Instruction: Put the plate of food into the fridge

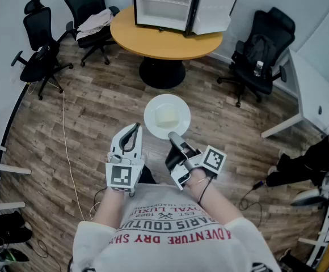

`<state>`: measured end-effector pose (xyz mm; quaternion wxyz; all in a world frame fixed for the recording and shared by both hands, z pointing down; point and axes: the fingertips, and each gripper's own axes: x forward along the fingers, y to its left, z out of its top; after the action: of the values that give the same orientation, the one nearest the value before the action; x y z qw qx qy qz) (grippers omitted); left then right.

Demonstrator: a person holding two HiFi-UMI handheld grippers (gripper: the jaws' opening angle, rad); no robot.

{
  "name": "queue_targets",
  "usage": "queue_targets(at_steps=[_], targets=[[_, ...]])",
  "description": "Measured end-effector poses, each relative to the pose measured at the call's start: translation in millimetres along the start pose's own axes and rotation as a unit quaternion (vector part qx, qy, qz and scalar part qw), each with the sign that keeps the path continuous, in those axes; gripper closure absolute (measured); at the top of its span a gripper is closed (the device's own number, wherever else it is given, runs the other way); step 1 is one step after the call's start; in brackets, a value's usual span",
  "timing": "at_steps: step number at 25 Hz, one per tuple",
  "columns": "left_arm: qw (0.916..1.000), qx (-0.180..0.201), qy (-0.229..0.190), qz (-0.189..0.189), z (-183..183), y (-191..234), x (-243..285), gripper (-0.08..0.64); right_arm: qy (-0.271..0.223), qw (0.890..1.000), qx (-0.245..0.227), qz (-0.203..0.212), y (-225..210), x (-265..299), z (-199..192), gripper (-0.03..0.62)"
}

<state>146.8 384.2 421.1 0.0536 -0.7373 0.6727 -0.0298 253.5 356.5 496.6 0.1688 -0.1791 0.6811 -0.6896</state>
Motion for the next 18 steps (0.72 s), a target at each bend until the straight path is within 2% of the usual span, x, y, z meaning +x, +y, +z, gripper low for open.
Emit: queue_targets(at_steps=[3, 10, 18], targets=[[0.9999, -0.011, 0.001, -0.001, 1.3, -3.0, 0.0, 0.528, 0.0, 1.0, -0.001, -0.001, -0.3, -0.6, -1.0, 0.554], [0.9999, -0.005, 0.0, -0.009, 0.6, -3.4, 3.8, 0.528, 0.007, 1.0, -0.021, -0.004, 0.3, -0.3, -0.1, 0.554], [0.9993, -0.037, 0.004, -0.009, -7.2, 0.6, 5.2, 0.527, 0.001, 1.0, -0.016, -0.01, -7.5, 8.5, 3.3, 0.554]])
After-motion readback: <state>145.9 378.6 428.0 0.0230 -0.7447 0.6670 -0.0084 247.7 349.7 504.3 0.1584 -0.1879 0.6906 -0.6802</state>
